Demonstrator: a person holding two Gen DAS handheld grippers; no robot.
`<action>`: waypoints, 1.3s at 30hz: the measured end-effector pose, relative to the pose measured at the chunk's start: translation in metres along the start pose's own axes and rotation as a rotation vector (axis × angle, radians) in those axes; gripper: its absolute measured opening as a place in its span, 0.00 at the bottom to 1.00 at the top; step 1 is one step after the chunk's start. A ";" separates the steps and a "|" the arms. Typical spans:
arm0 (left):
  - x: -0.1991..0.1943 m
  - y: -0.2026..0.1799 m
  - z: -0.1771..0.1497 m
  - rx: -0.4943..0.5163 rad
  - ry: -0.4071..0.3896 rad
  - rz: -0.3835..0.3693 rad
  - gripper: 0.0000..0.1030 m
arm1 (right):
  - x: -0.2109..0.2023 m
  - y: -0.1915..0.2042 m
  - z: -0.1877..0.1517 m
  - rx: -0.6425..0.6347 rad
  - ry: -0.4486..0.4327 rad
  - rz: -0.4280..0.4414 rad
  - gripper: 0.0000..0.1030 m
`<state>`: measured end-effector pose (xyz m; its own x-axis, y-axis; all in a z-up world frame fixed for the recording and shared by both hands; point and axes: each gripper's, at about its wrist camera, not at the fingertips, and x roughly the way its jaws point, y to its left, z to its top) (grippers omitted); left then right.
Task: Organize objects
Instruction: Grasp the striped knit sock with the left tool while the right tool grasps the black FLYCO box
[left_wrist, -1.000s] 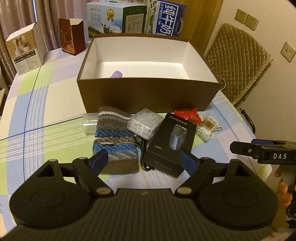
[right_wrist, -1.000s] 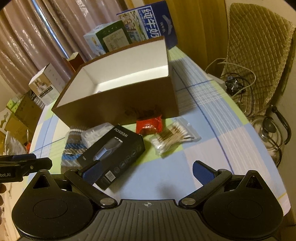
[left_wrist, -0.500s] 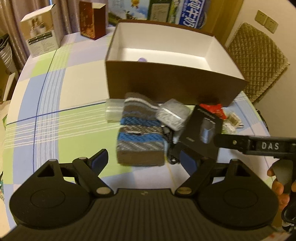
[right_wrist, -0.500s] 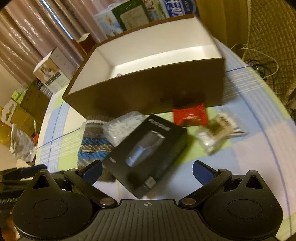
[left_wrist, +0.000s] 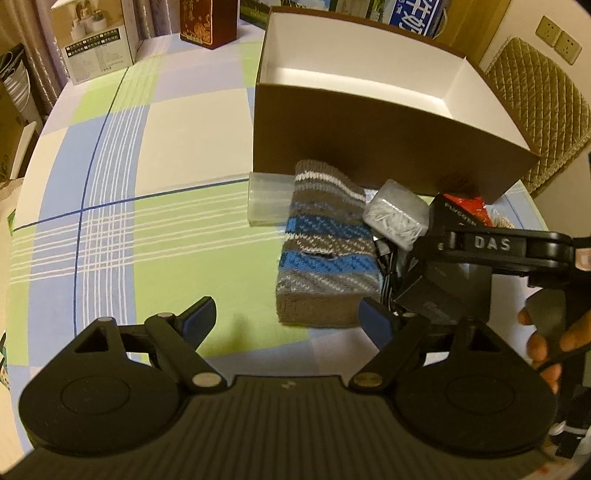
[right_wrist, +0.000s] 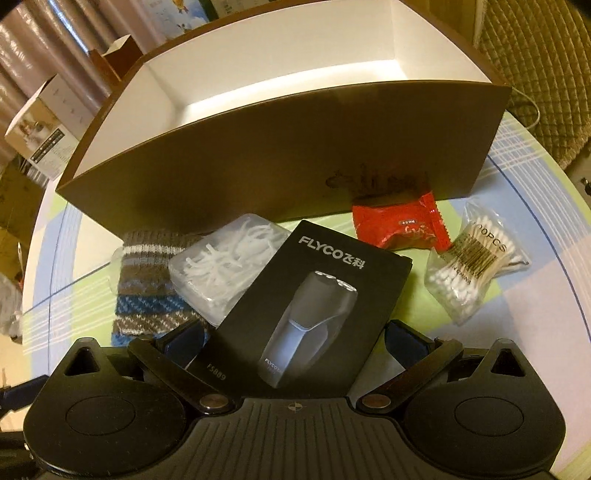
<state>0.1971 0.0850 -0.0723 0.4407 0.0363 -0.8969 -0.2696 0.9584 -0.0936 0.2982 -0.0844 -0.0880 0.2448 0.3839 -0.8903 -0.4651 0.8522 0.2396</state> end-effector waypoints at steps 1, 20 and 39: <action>0.002 0.001 0.001 0.004 0.005 -0.001 0.79 | -0.001 -0.001 -0.001 -0.017 -0.002 -0.003 0.98; 0.021 -0.016 0.014 0.087 0.016 -0.056 0.79 | -0.012 -0.027 -0.014 -0.124 0.022 -0.027 0.84; 0.068 -0.026 0.030 0.143 -0.010 -0.034 0.80 | -0.037 -0.041 -0.018 -0.089 -0.052 -0.007 0.73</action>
<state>0.2595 0.0706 -0.1175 0.4560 0.0052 -0.8899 -0.1296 0.9897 -0.0606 0.2929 -0.1397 -0.0721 0.2913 0.3978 -0.8700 -0.5366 0.8209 0.1957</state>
